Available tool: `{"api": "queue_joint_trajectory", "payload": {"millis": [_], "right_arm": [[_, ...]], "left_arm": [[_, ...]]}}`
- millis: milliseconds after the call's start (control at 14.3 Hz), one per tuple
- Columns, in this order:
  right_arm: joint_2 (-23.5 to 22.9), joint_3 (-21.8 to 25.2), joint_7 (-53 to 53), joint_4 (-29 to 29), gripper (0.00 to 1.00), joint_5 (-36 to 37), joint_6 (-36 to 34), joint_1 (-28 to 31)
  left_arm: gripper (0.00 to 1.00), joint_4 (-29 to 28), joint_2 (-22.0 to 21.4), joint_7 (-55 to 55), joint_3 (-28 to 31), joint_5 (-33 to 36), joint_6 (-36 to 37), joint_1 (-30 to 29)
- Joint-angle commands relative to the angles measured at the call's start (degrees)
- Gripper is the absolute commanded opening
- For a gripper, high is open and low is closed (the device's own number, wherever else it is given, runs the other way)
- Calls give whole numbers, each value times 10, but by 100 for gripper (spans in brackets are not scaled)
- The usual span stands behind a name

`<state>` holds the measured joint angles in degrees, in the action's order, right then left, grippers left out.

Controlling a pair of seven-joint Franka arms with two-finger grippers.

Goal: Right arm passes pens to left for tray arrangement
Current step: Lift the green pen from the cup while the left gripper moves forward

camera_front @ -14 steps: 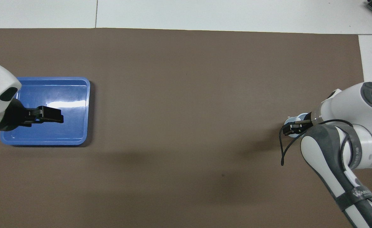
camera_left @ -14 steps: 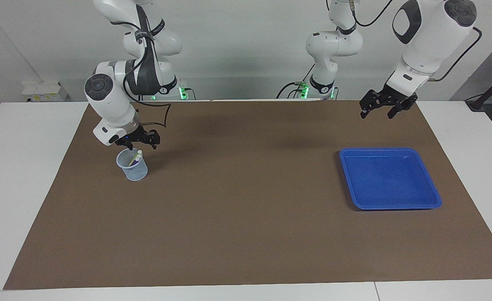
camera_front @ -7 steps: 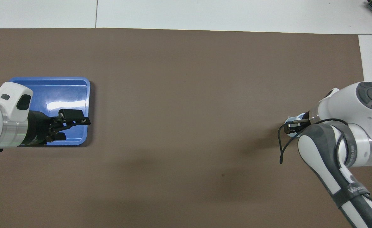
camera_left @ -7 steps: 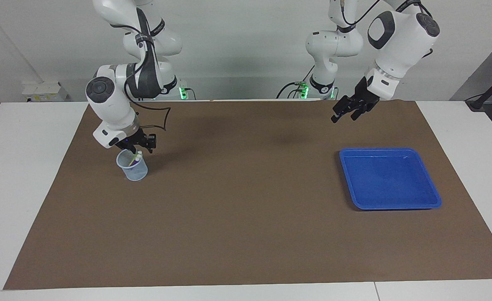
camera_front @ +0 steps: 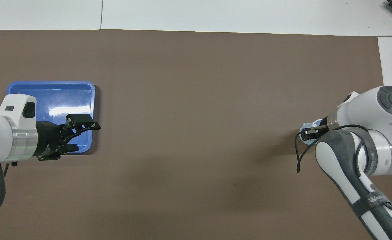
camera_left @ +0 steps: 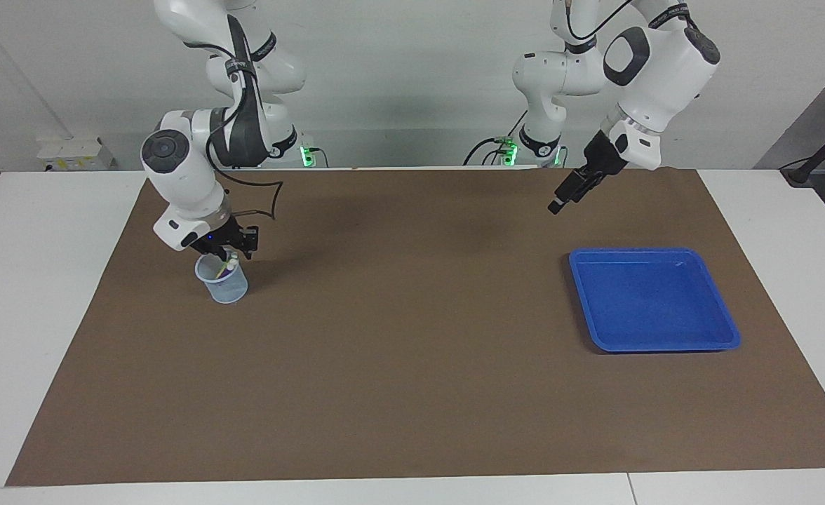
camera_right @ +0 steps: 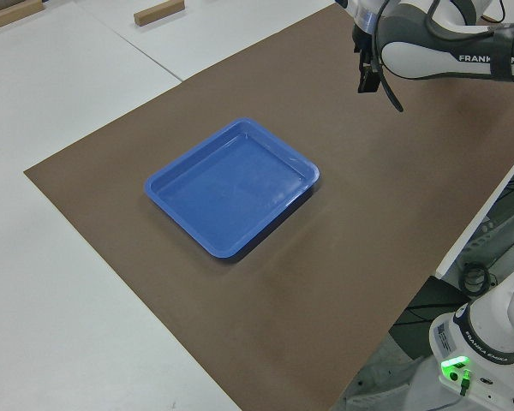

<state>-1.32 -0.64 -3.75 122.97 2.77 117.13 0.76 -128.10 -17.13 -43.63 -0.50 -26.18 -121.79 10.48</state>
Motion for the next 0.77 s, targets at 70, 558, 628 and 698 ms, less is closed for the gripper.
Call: {"api": "queue_joint_trajectory", "payload": {"millis": [70, 558, 628, 698], "right_arm": [[1, -2, -13, 3, 39, 10, 0, 6], [-1, -3, -31, -4, 21, 10, -6, 7], [-1, -3, -31, -8, 21, 10, -13, 7], [-1, -3, -31, -13, 20, 10, -16, 6]], "left_arm": [[100, -56, -22, -102, 6, -32, -93, 52], [100, -62, -33, -136, 15, -135, -1, 56], [100, -62, -35, -134, 16, -135, 7, 56], [99, -62, -36, -134, 16, -136, 8, 57]]}}
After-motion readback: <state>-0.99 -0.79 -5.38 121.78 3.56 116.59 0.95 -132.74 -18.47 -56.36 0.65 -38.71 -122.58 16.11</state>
